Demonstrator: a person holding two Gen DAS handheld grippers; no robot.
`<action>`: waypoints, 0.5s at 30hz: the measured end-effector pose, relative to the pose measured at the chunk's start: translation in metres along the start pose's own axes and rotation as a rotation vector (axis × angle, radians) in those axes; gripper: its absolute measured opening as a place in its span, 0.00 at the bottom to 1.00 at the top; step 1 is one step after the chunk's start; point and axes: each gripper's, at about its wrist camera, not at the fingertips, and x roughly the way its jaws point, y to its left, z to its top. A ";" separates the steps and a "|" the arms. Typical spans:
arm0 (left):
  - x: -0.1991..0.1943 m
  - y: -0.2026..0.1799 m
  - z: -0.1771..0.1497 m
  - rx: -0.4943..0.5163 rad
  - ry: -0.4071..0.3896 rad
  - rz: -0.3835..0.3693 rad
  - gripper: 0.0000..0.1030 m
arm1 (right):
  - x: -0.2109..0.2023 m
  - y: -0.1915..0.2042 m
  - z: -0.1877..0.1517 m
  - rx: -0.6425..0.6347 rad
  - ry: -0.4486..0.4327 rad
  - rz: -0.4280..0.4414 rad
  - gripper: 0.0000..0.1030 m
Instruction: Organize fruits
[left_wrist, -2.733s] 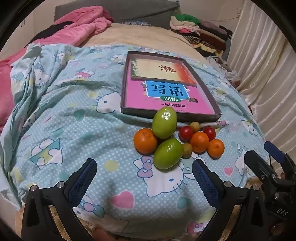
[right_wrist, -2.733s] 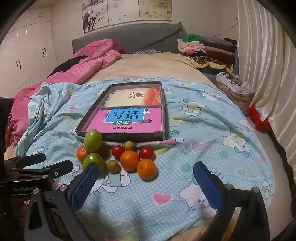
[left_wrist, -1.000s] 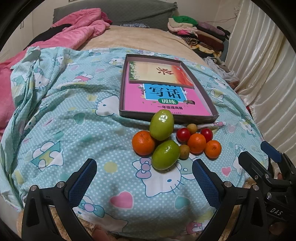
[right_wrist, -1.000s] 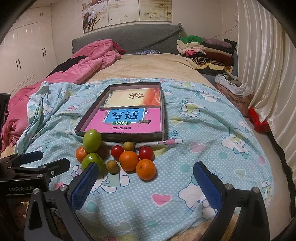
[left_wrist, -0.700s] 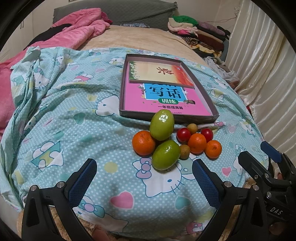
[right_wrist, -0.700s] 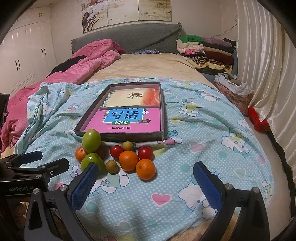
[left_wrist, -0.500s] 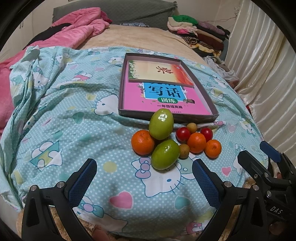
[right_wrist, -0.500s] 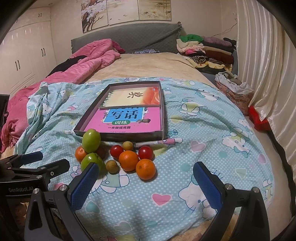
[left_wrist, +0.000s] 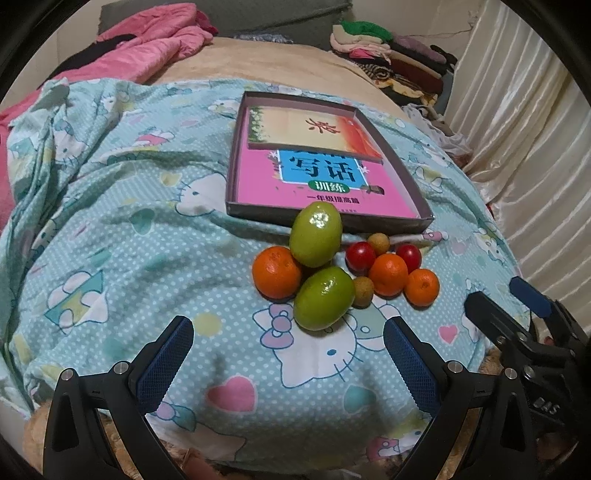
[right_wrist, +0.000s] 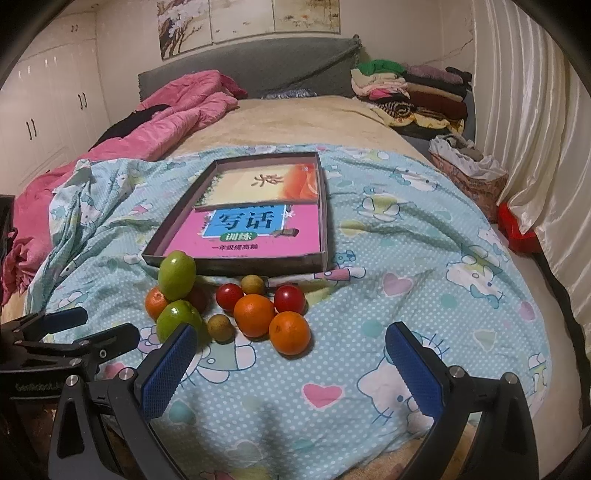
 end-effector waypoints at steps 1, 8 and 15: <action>0.002 0.000 0.000 0.001 0.003 -0.010 0.99 | 0.004 -0.001 0.001 0.003 0.018 -0.001 1.00; 0.014 -0.007 -0.002 0.049 0.026 -0.025 0.99 | 0.031 -0.003 0.000 0.002 0.120 -0.021 1.00; 0.023 -0.012 -0.001 0.073 0.043 -0.033 0.94 | 0.054 -0.004 0.000 -0.011 0.190 -0.034 1.00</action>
